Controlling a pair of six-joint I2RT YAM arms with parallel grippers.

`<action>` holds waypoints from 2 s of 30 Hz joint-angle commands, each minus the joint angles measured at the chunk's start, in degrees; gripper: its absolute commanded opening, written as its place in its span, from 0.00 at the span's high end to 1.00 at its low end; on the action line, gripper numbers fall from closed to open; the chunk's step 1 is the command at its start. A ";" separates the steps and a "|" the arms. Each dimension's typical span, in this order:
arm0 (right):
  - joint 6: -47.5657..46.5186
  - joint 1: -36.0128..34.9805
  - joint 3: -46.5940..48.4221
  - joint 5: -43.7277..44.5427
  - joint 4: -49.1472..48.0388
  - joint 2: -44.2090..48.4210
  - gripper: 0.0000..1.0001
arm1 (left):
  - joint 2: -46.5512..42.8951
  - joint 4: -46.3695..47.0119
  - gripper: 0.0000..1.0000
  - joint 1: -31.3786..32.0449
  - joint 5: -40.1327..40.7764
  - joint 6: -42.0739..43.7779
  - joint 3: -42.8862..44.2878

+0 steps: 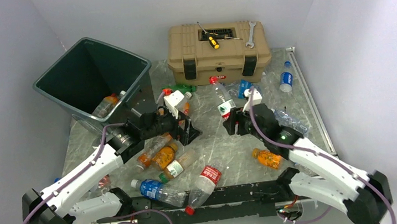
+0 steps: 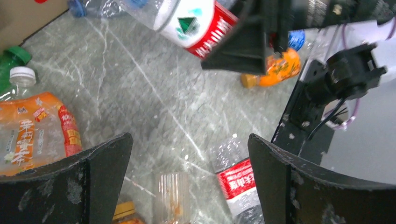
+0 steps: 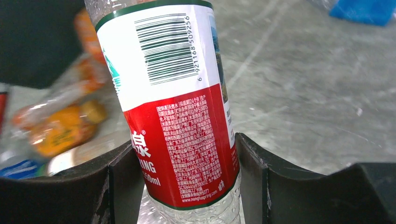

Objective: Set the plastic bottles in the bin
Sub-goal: Pick up the plastic bottle at the center of the board.

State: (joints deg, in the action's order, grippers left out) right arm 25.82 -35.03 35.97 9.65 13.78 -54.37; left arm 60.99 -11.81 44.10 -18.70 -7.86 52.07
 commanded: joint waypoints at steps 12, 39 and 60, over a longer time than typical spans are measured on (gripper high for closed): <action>1.73 -2.85 -10.99 -22.11 -21.49 30.66 1.00 | 7.29 11.94 0.00 5.21 3.89 -11.31 25.19; 9.65 -2.86 -20.39 -26.97 -41.10 31.69 1.00 | 15.41 22.63 0.14 5.95 -7.94 -22.42 24.99; 4.16 -2.86 -10.98 -26.52 -21.29 32.92 0.00 | 13.71 19.23 0.76 6.13 -7.97 -17.49 27.19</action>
State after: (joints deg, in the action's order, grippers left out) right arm 33.26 -37.67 19.68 -17.10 -14.46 -23.03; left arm 76.86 7.99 49.98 -26.68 -28.18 75.11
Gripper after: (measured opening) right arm 0.993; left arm 0.414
